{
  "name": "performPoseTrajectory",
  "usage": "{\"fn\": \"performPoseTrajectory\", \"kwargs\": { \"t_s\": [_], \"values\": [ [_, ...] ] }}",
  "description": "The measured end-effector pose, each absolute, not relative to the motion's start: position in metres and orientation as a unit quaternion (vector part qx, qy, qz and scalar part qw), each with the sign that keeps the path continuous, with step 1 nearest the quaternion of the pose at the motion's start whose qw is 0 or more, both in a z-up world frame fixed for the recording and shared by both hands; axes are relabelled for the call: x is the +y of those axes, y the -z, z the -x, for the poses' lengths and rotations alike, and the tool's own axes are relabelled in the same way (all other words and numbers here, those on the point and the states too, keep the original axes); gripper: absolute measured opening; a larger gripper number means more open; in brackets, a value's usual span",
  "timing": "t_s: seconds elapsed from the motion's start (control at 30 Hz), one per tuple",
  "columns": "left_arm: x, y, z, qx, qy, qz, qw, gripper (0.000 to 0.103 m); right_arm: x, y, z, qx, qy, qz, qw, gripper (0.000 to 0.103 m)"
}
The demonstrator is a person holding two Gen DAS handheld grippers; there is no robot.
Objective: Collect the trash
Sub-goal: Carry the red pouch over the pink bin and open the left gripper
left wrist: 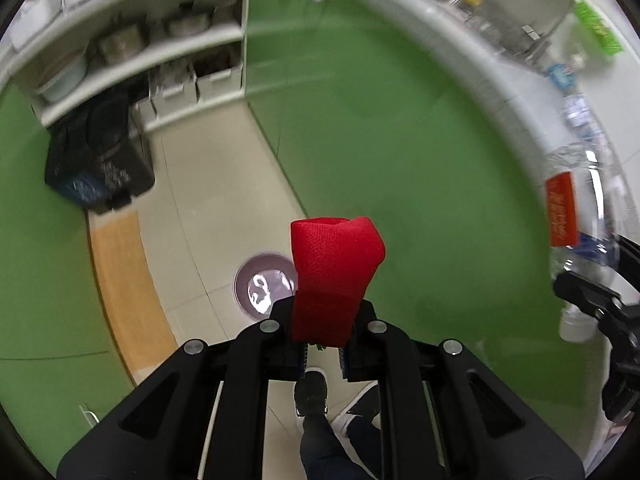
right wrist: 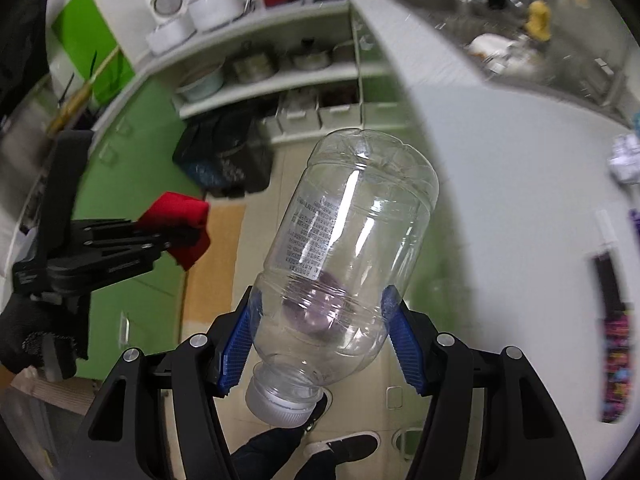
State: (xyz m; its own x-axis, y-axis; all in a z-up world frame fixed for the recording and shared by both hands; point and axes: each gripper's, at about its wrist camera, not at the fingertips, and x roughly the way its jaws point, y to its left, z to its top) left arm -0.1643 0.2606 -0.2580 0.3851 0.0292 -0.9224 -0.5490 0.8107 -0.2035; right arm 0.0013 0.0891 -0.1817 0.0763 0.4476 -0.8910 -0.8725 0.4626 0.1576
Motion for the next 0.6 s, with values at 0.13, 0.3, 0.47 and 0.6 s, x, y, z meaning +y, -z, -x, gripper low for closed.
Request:
{"fn": "performPoseTrajectory", "kwargs": {
  "t_s": [0.13,0.3,0.47,0.6],
  "values": [
    [0.278,0.330,0.162,0.540,-0.178,0.262,0.780,0.011,0.104,0.233,0.011,0.496,-0.469,0.241,0.690,0.060],
    [0.291,0.430,0.156,0.561,-0.169,0.271,0.764,0.011,0.113,0.298,0.020,0.503,-0.465,0.255,0.683,0.060],
    [0.294,0.511,0.148,0.575,-0.167,0.274,0.752,0.011,0.113,0.363,0.020,0.515,-0.456,0.259,0.678,0.060],
    [0.295,0.578,0.142,0.588,-0.163,0.278,0.742,0.011,0.104,0.409,0.021,0.526,-0.449,0.260,0.674,0.060]
  ]
}}
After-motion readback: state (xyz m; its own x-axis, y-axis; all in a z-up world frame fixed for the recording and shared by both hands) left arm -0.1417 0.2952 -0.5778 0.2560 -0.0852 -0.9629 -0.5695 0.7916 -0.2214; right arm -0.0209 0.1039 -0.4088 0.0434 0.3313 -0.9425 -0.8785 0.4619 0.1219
